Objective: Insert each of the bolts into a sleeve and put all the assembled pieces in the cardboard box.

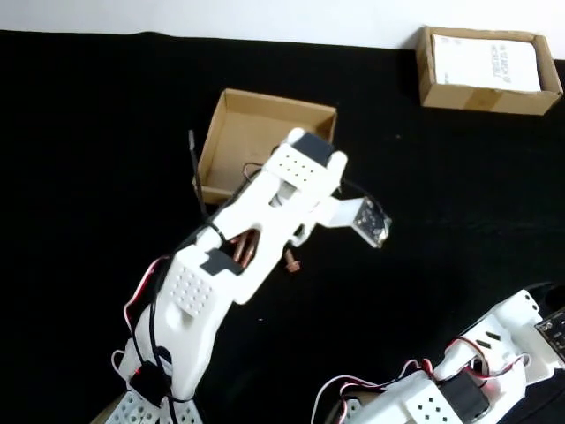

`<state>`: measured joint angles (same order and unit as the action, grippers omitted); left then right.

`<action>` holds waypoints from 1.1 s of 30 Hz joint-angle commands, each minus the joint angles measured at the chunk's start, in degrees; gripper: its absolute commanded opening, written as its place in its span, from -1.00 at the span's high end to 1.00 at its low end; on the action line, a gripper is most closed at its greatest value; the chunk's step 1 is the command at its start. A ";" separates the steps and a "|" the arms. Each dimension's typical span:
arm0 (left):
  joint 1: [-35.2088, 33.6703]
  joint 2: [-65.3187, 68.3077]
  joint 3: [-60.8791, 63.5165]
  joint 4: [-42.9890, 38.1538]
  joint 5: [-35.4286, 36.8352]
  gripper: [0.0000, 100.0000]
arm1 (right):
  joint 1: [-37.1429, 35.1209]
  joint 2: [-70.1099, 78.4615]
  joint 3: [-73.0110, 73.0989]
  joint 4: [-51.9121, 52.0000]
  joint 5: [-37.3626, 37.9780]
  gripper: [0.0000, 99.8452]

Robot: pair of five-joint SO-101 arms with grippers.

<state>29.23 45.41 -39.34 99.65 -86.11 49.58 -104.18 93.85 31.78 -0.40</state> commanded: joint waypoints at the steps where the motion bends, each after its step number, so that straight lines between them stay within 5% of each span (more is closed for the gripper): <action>1: 0.04 2.77 -6.29 -0.26 -8.35 0.68 | -0.57 -0.84 -0.31 -1.27 0.53 0.99; 12: 0.40 12.88 -17.01 -0.26 -8.00 0.69 | -0.13 -0.84 -0.66 -1.27 0.53 0.99; 17: 0.92 14.11 -17.01 0.09 -7.21 0.98 | -0.40 -0.84 -0.57 -1.27 0.09 0.99; 24: 3.03 13.58 -17.45 0.97 3.69 0.98 | -0.66 -0.84 -0.31 -1.27 0.00 0.99; 33: 8.40 2.42 -17.45 0.88 29.19 0.98 | -9.36 -0.84 -1.45 6.99 -5.63 0.99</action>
<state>34.68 55.69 -54.90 100.09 -65.36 44.22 -104.18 93.85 35.56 -2.95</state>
